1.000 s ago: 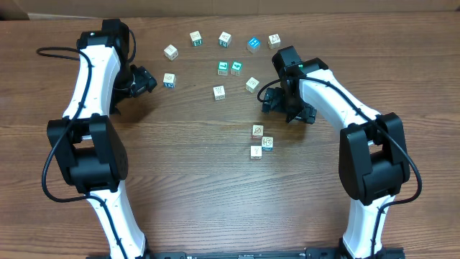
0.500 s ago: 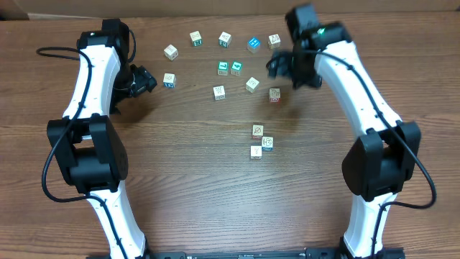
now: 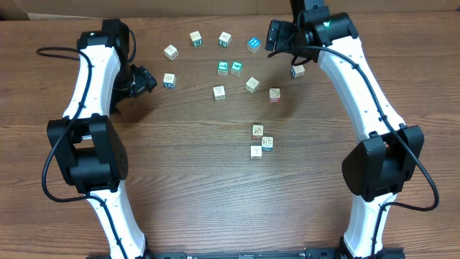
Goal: Form a circle
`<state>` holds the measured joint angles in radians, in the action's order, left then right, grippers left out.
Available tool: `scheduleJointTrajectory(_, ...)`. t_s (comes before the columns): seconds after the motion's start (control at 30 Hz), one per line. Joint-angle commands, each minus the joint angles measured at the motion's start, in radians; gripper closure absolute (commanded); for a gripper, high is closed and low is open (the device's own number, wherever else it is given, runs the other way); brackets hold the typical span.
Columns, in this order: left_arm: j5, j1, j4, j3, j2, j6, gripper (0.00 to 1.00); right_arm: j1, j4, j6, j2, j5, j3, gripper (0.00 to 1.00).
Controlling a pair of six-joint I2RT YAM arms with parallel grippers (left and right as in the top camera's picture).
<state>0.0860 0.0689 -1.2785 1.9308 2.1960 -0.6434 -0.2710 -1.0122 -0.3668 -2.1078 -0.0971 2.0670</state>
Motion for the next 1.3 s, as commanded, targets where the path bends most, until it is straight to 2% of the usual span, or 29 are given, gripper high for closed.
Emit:
scheduleJointTrajectory(0.0, -0.001, -0.004, 0.001, 0.016, 0.003, 0.015, 0.01, -0.002, 0.008, 0.005, -0.05, -0.038, -0.021, 0.05)
scheduleJointTrajectory(0.37, -0.001, -0.005, 0.001, 0.017, 0.003, 0.016, 0.0, -0.003, -0.121, 0.005, -0.195, 0.039, -0.053, 0.06)
scheduleJointTrajectory(0.43, -0.001, -0.005, 0.001, 0.017, 0.003, 0.016, 0.0, -0.003, -0.124, 0.005, -0.196, 0.039, -0.076, 0.1)
scheduleJointTrajectory(0.53, -0.001, -0.005, 0.001, 0.016, 0.003, 0.016, 0.01, -0.003, -0.121, 0.005, -0.196, 0.039, -0.104, 0.21)
scheduleJointTrajectory(0.63, -0.001, -0.005, 0.001, 0.017, 0.003, 0.015, 0.0, -0.003, -0.106, 0.005, -0.196, 0.039, -0.127, 0.26)
scheduleJointTrajectory(0.8, -0.001, -0.005, 0.001, 0.017, 0.003, 0.016, 0.0, -0.003, -0.081, 0.005, -0.196, 0.039, -0.137, 0.42)
scheduleJointTrajectory(0.93, -0.001, -0.005, 0.001, 0.017, 0.003, 0.016, 0.01, -0.003, -0.074, 0.005, -0.196, 0.04, -0.137, 0.48)
scheduleJointTrajectory(1.0, -0.001, -0.005, 0.001, 0.016, 0.003, 0.016, 0.01, -0.003, -0.08, 0.005, -0.196, 0.051, -0.137, 0.49)
scheduleJointTrajectory(1.13, -0.001, -0.004, 0.001, 0.017, 0.003, 0.016, 0.0, -0.004, -0.079, 0.006, -0.196, 0.111, -0.137, 0.43)
scheduleJointTrajectory(1.27, -0.001, -0.005, 0.002, 0.017, 0.003, 0.016, 0.0, -0.013, -0.074, 0.01, -0.196, 0.11, -0.137, 0.43)
